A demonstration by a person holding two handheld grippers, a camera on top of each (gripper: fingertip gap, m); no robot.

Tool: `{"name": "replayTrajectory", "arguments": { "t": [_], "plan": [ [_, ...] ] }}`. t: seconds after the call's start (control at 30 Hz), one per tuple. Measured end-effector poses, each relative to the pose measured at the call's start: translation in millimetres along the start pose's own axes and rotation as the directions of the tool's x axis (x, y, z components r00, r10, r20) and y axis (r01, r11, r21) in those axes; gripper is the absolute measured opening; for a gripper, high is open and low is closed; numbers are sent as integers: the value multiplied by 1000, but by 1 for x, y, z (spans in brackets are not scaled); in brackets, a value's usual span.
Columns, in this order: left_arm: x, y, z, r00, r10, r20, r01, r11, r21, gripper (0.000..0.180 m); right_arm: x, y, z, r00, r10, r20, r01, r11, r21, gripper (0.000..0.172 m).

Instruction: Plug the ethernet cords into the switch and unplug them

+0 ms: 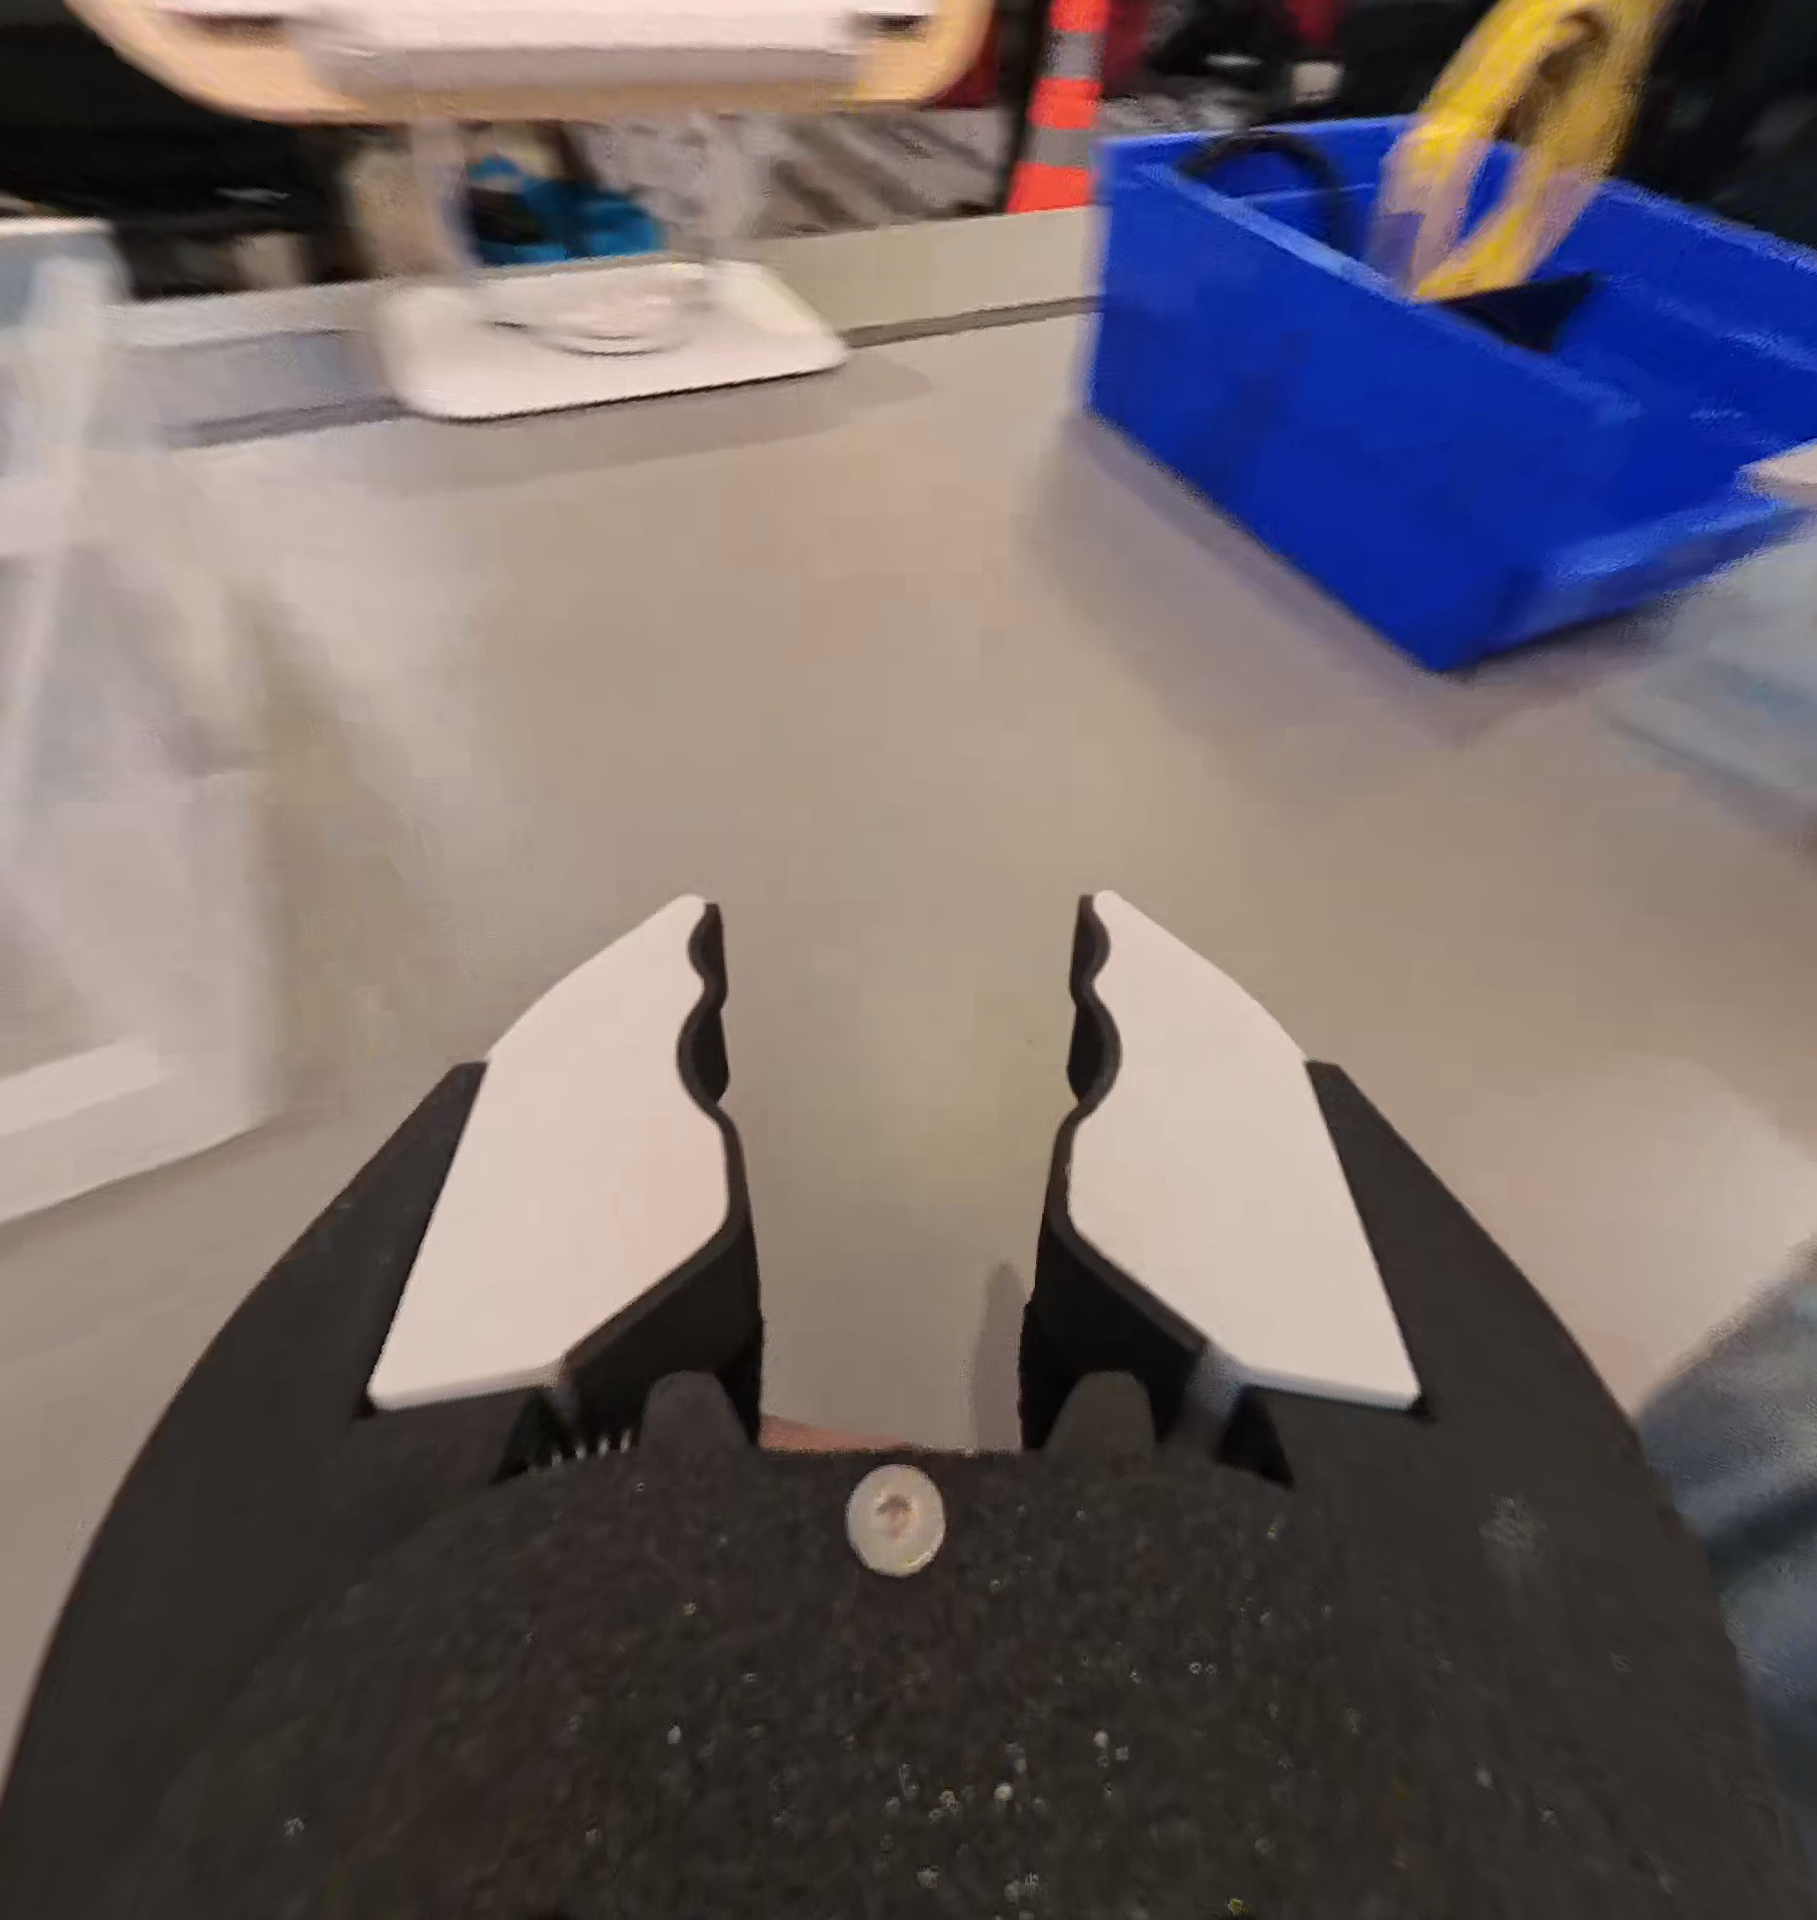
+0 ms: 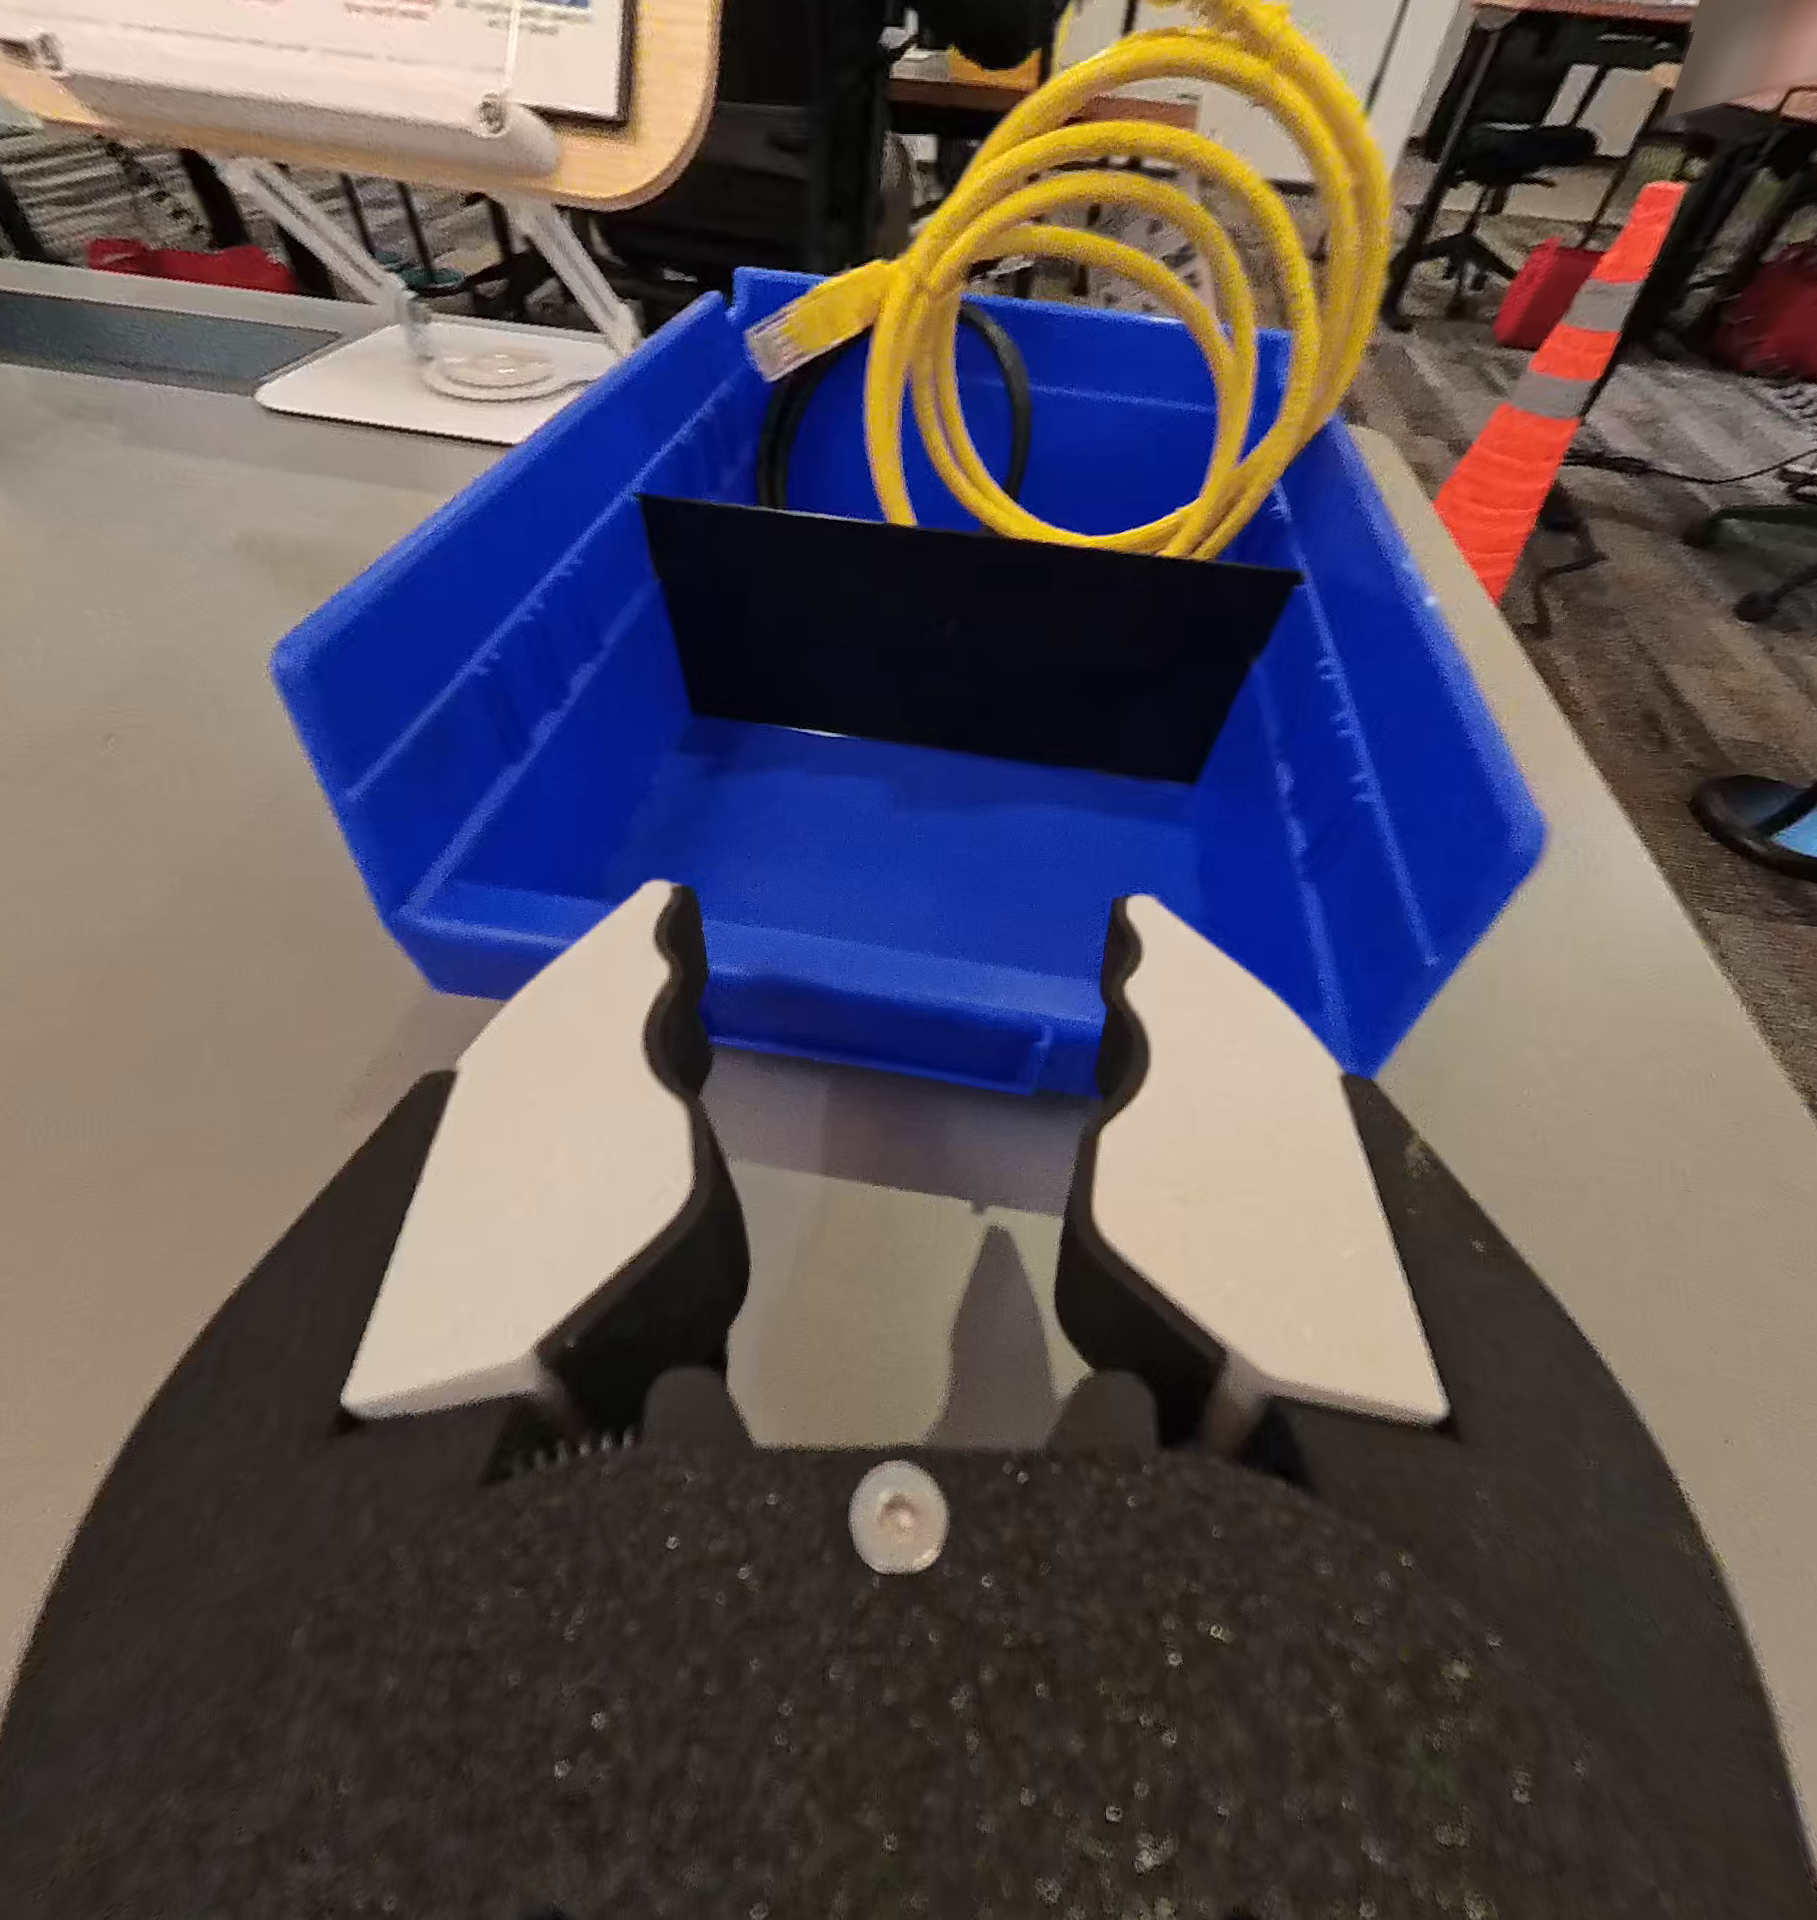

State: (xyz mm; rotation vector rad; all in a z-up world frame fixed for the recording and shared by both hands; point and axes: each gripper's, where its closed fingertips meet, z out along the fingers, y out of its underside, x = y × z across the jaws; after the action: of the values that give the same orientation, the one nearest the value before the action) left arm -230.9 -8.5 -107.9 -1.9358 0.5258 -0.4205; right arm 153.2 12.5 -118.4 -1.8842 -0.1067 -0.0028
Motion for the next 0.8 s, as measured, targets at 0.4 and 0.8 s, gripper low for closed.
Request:
{"name": "replayTrajectory", "arguments": {
  "t": [0.4,0.8],
  "plan": [
    [204,-70,159,982,-98,-160,108,993,53,67,87,-11,9,977,82,-195,-71,995,64,74],
    [241,-66,216,989,-148,4,147,987,56,60,120,1,44,984,171,-59,-171,985,-7,73]
  ]
}}
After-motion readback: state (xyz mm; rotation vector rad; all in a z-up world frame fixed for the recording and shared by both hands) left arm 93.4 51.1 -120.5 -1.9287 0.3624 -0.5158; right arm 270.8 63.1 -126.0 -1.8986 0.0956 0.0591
